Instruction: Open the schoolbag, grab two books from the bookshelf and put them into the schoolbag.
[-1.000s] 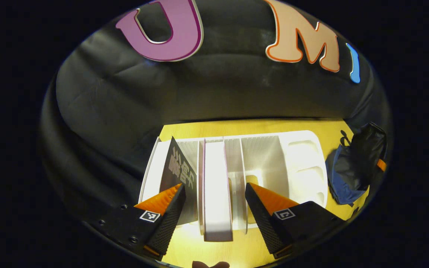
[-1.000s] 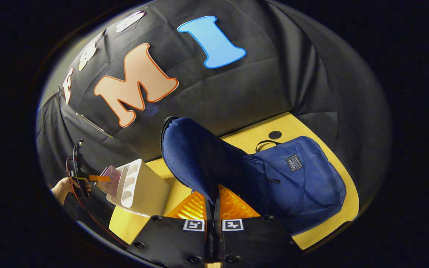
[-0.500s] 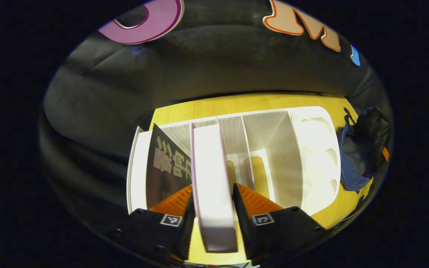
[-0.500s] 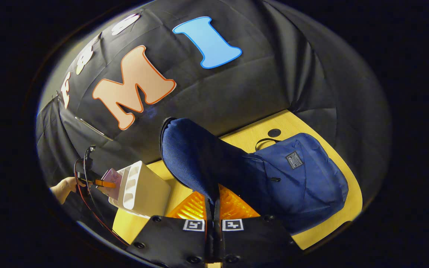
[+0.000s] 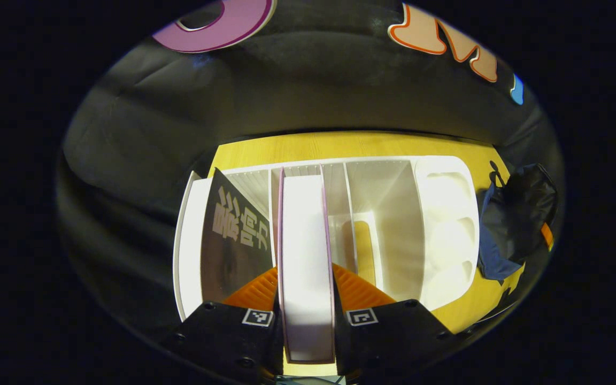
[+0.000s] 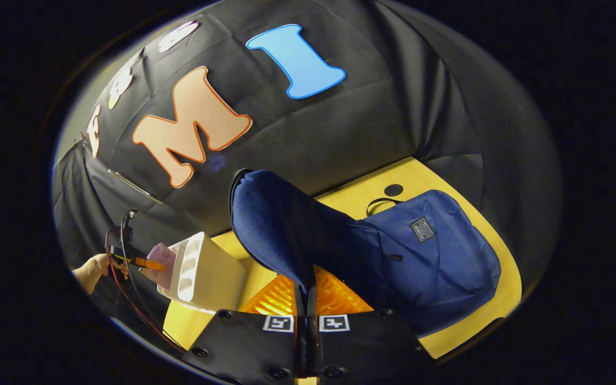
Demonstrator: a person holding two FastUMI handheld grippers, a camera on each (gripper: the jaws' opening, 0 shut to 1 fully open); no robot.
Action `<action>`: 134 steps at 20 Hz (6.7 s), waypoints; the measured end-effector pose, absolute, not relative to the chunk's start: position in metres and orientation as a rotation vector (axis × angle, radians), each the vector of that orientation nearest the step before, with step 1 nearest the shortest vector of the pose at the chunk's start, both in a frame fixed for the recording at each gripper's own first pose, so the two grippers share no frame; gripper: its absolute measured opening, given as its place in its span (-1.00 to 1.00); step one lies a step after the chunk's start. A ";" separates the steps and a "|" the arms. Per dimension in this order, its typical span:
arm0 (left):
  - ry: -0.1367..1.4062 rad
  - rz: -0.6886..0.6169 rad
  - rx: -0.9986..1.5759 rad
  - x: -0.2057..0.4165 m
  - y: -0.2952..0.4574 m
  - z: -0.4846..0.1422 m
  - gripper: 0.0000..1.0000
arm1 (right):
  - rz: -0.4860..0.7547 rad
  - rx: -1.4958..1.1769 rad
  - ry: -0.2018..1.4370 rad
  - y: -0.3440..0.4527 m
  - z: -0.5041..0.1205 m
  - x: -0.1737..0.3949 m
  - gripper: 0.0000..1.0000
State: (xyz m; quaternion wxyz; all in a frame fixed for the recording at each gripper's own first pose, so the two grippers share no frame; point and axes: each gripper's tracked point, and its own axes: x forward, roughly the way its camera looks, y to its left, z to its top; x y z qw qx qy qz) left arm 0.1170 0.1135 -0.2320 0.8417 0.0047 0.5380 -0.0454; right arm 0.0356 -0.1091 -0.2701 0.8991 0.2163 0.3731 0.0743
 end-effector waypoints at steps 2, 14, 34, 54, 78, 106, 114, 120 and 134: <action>1.127 -0.088 -0.014 0.116 0.120 -0.221 -0.31 | 0.155 0.444 0.773 -0.110 -0.271 0.035 -0.93; 0.960 -0.085 -0.241 0.117 0.155 -0.114 -0.31 | 0.153 0.425 0.788 -0.112 -0.270 0.035 -0.93; 0.795 -0.333 -0.832 0.136 -0.041 -0.077 -0.34 | 0.159 0.525 0.767 -0.119 -0.263 0.032 -0.94; 1.039 -0.519 -1.059 0.103 -0.363 -0.212 -0.33 | 0.245 0.570 0.764 -0.133 -0.243 0.035 -0.89; 1.249 -0.476 -0.969 0.063 -0.422 -0.278 0.04 | 0.286 0.597 0.732 -0.134 -0.244 0.038 -0.96; 0.554 -0.273 -0.151 0.124 0.061 -0.039 0.77 | 0.203 0.536 0.710 -0.129 -0.238 0.044 -0.94; 0.631 -0.098 -0.126 0.174 0.180 -0.073 0.84 | 0.164 0.556 0.709 -0.130 -0.237 0.047 -0.93; 0.821 -0.073 -0.181 0.185 0.199 -0.152 0.84 | 0.134 0.569 0.699 -0.133 -0.234 0.045 -0.91; 1.153 -0.076 -0.138 0.170 0.206 -0.224 0.65 | 0.106 0.584 0.685 -0.136 -0.232 0.043 -0.94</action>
